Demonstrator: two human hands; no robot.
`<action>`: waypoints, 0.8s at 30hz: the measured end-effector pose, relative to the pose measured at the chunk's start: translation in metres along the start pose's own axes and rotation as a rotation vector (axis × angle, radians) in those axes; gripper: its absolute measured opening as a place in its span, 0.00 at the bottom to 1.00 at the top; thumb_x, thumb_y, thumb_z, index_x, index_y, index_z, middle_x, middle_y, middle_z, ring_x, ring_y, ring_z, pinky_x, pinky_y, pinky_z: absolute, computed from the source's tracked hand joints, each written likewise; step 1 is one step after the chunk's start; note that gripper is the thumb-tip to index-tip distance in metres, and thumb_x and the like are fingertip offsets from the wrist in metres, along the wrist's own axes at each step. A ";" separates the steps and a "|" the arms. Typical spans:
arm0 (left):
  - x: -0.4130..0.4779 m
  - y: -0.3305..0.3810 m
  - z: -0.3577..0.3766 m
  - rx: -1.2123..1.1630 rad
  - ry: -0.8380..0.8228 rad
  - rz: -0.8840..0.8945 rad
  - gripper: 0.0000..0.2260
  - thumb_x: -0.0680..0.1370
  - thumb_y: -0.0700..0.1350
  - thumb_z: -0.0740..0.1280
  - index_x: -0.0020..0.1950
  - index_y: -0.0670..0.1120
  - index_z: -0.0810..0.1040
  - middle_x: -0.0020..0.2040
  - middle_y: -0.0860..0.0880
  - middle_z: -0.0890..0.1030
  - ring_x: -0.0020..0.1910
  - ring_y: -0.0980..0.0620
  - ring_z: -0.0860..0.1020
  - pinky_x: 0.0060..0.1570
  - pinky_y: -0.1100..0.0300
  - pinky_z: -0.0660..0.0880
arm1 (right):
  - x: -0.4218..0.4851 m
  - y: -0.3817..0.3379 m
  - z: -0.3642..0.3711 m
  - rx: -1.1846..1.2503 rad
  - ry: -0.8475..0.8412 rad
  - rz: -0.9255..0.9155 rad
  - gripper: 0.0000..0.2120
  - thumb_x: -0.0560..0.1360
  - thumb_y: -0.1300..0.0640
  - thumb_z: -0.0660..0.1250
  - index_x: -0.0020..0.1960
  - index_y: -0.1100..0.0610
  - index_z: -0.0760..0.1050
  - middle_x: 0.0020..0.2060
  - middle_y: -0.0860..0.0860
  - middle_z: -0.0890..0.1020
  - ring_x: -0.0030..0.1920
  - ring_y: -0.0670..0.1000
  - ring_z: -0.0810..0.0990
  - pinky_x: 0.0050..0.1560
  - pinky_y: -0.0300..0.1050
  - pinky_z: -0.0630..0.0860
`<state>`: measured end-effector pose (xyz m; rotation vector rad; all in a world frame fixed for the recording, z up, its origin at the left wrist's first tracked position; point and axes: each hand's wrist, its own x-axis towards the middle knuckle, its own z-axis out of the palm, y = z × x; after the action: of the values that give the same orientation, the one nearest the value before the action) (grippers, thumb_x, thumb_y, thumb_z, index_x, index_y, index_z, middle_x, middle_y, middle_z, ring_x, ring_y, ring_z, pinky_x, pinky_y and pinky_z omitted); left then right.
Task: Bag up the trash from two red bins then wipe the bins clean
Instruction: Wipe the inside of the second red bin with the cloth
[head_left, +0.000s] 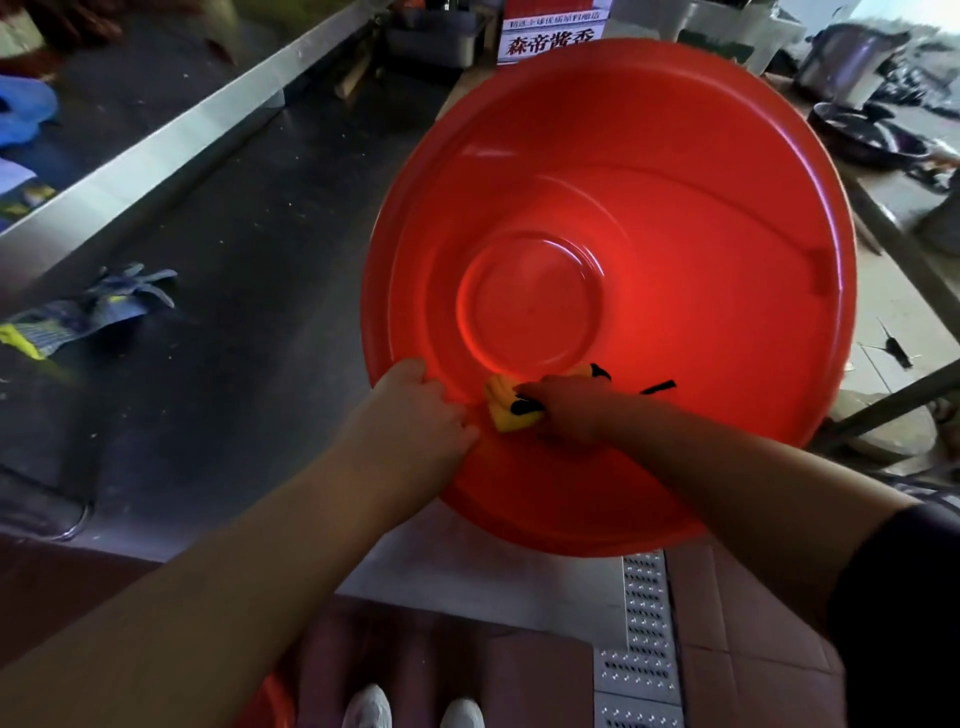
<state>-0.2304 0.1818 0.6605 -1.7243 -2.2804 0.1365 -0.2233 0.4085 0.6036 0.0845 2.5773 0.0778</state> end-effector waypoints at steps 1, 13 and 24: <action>0.000 -0.001 0.000 -0.001 0.003 -0.003 0.18 0.65 0.40 0.50 0.27 0.49 0.78 0.22 0.52 0.74 0.23 0.51 0.73 0.35 0.59 0.71 | -0.016 -0.002 -0.004 -0.010 0.025 -0.034 0.25 0.80 0.55 0.58 0.75 0.45 0.58 0.70 0.53 0.69 0.68 0.56 0.69 0.63 0.51 0.69; -0.002 -0.002 -0.008 -0.052 -0.072 -0.014 0.08 0.58 0.38 0.61 0.28 0.49 0.77 0.23 0.52 0.75 0.24 0.50 0.75 0.36 0.56 0.72 | -0.139 -0.026 -0.014 -0.049 0.069 -0.121 0.28 0.78 0.39 0.52 0.76 0.41 0.50 0.66 0.48 0.64 0.66 0.52 0.64 0.65 0.51 0.61; 0.000 0.000 -0.006 -0.056 -0.070 0.019 0.08 0.61 0.40 0.61 0.29 0.49 0.79 0.24 0.51 0.75 0.25 0.50 0.74 0.35 0.58 0.72 | 0.024 0.005 0.017 -0.096 -0.072 0.074 0.26 0.82 0.50 0.52 0.78 0.48 0.48 0.75 0.53 0.60 0.72 0.58 0.62 0.67 0.57 0.59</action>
<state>-0.2292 0.1816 0.6659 -1.7963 -2.3389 0.1405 -0.2345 0.4157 0.5769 0.1436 2.4941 0.2223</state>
